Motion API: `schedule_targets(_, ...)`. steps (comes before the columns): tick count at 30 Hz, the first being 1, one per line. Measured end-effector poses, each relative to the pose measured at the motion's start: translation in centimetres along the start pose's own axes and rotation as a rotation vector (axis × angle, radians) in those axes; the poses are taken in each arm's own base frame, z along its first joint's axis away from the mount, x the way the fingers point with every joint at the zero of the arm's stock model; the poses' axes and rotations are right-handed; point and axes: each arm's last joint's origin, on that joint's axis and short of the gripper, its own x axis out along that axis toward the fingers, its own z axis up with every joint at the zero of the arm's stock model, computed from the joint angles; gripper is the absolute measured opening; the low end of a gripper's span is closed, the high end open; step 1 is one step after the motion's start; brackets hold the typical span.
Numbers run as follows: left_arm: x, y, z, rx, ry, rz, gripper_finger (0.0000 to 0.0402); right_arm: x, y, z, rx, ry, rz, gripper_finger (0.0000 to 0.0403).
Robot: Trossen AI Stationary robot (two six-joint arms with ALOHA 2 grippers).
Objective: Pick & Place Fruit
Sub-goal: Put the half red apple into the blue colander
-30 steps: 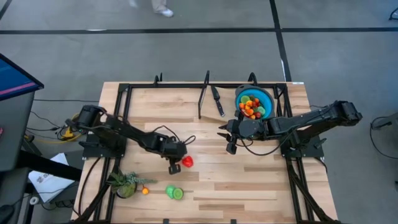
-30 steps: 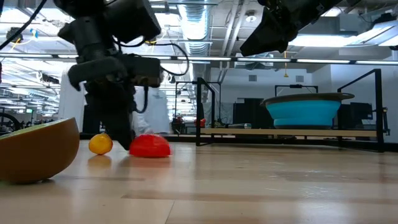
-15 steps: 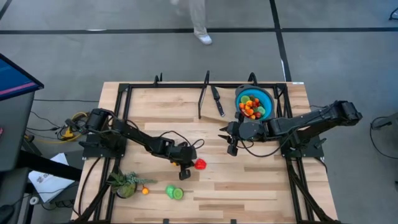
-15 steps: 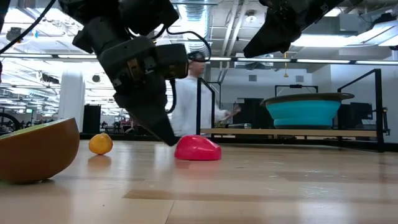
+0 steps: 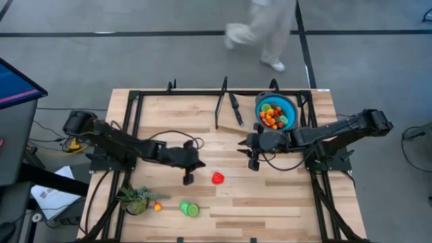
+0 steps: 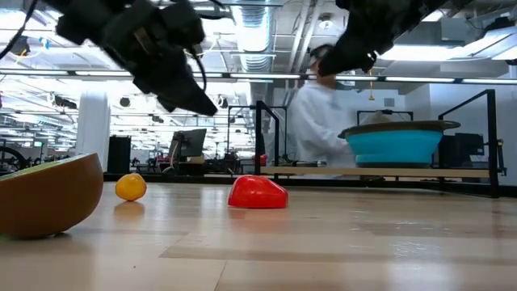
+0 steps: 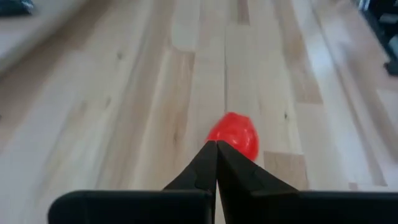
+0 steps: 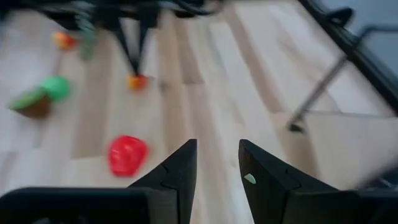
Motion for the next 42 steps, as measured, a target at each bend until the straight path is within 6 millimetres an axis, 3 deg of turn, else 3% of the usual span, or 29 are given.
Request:
schedule_targets(7,-2.3,1.1,-2.2,-0.033,-0.168,-0.009,0.0001,-0.3,1.0,1.3,0.031,-0.134,0.118,0.0112)
schedule_targets(12,-3.9,1.7,-3.5,-0.013,-0.215,-0.013,0.0001,1.2,3.0,1.1,-0.005,-0.171,0.164,0.0139)
schedule_targets(22,-7.8,2.6,-4.5,0.006,-0.359,-0.056,0.0001,8.3,6.4,0.7,0.035,-0.05,0.161,0.0341)
schedule_targets(26,-8.6,2.9,-5.2,0.002,-0.385,-0.075,0.0001,10.6,7.5,-0.2,-0.013,0.088,0.139,0.0393)
schedule_targets(33,-8.7,3.1,-6.0,0.003,-0.385,-0.078,0.0001,14.0,8.9,-1.6,-0.061,0.255,0.155,0.0371)
schedule_targets(42,-8.5,3.1,-6.2,0.003,-0.382,-0.079,0.0001,16.1,9.2,-3.2,-0.072,0.327,0.167,0.0366)
